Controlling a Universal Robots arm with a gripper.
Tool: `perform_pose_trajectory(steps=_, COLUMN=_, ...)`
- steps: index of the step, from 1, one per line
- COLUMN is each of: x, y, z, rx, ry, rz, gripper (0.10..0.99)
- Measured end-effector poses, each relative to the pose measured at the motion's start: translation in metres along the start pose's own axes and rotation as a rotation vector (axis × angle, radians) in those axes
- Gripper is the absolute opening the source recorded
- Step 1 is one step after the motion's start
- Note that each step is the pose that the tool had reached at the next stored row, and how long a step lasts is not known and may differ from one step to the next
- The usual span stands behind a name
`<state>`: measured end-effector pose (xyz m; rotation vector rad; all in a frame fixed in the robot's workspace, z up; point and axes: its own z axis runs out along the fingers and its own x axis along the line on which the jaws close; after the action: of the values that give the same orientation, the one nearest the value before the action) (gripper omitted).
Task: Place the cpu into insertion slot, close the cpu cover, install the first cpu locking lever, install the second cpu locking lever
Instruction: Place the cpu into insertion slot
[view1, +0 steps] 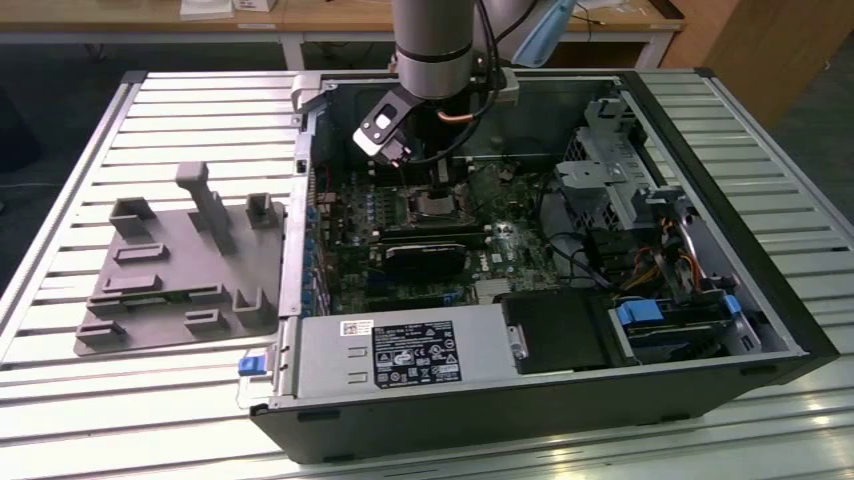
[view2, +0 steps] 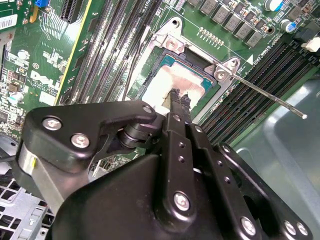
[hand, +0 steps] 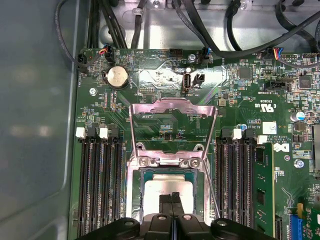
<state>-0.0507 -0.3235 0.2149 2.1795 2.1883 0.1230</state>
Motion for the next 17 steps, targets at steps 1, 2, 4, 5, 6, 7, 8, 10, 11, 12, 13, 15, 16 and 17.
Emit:
perform_pose_trajectory(steps=1, x=0.0000, y=0.0000, z=0.0000, rx=0.000, ry=0.0000, rz=0.000, gripper=0.102)
perform_pose_trajectory(steps=2, x=0.0000, y=0.0000, z=0.0000, rx=0.000, ry=0.0000, rz=0.000, gripper=0.102)
perform_pose_trajectory(steps=4, x=0.0000, y=0.0000, z=0.0000, rx=0.000, ry=0.0000, rz=0.000, gripper=0.102)
perform_pose_trajectory(steps=5, x=0.0000, y=0.0000, z=0.0000, rx=0.000, ry=0.0000, rz=0.000, gripper=0.102)
perform_pose_trajectory(steps=6, x=0.0000, y=0.0000, z=-0.0001, rx=0.000, ry=0.0000, rz=0.000, gripper=0.102)
perform_pose_trajectory(steps=7, x=0.0000, y=0.0000, z=-0.0001, rx=0.000, ry=0.0000, rz=0.000, gripper=0.102)
perform_pose_trajectory(steps=8, x=0.0000, y=0.0001, z=-0.0001, rx=0.000, ry=0.0000, rz=0.000, gripper=0.102)
perform_pose_trajectory(steps=10, x=0.0000, y=0.0012, z=0.0000, rx=0.010, ry=-0.0001, rz=0.000, gripper=0.102)
perform_pose_trajectory(steps=11, x=0.0000, y=0.0021, z=0.0001, rx=0.016, ry=0.0000, rz=0.001, gripper=0.102)
perform_pose_trajectory(steps=12, x=0.0000, y=0.0030, z=0.0003, rx=0.022, ry=0.0001, rz=0.001, gripper=0.102)
perform_pose_trajectory(steps=13, x=0.0000, y=0.0039, z=0.0004, rx=0.029, ry=0.0001, rz=0.001, gripper=0.102)
perform_pose_trajectory(steps=15, x=0.0000, y=0.0058, z=0.0006, rx=0.040, ry=0.0000, rz=0.002, gripper=0.102)
perform_pose_trajectory(steps=16, x=0.0000, y=0.0068, z=0.0007, rx=0.044, ry=0.0001, rz=0.003, gripper=0.102)
perform_pose_trajectory(steps=17, x=0.0000, y=0.0078, z=0.0008, rx=0.047, ry=-0.0001, rz=0.004, gripper=0.102)
